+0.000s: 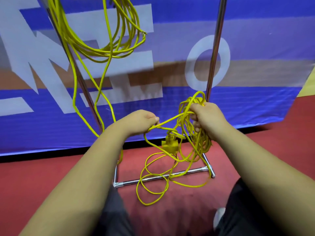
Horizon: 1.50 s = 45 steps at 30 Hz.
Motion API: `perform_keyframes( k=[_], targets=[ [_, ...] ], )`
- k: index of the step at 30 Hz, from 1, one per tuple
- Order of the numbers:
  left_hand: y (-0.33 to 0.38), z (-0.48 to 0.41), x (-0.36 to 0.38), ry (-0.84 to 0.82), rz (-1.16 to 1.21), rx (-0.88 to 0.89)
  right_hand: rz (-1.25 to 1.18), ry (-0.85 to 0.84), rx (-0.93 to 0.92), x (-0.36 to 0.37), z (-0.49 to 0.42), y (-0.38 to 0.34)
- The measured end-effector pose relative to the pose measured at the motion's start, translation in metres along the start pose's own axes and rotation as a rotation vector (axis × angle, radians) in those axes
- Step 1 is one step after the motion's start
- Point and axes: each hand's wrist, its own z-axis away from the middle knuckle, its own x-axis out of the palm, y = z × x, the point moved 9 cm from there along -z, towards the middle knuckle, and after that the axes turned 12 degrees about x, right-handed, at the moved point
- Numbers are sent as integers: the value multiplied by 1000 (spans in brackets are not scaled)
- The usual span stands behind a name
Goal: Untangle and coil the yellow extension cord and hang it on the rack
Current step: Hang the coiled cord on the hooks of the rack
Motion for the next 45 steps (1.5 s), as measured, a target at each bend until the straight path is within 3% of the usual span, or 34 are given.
perform_keyframes(
  k=[3, 7, 11, 15, 19, 22, 24, 28, 30, 33, 35, 37, 39, 43, 45],
  targets=[
    [-31, -1, -19, 108, -249, -94, -63, 24, 30, -9, -5, 12],
    [-71, 12, -45, 387, -275, -237, -47, 60, 36, -18, -15, 22],
    [-96, 20, -39, 434, -283, -298, 19, 145, 56, -24, -28, 32],
    [-108, 27, -49, 528, -479, -357, 102, 261, 90, -32, -37, 41],
    [-112, 15, -24, 283, -667, -365, 104, 208, 108, -25, -40, 44],
    [-110, 3, 28, 36, -725, -252, 48, 67, 110, -8, -38, 42],
    [-99, -8, 65, -79, -418, -110, 54, -28, 107, 5, -34, 40],
    [-42, -16, 107, -167, 468, 39, 118, -237, 76, 35, -21, 39],
    [-26, -16, 116, -200, 776, 26, 211, -247, 52, 43, -16, 39],
    [-15, -6, 133, -402, 1248, -77, 368, -263, 46, 51, -14, 46],
    [-7, 4, 144, -543, 1396, -138, 431, -302, 51, 56, -14, 51],
    [-19, 2, 155, -484, 1236, -186, 410, -313, 57, 56, -15, 54],
    [-32, -5, 151, -294, 976, -192, 392, -334, 73, 53, -15, 54],
    [-65, -16, 127, -14, 708, -291, 586, -392, 167, 40, -13, 62],
    [-87, -19, 112, -29, 254, -323, 768, -346, 229, 27, -20, 72]
  ],
)
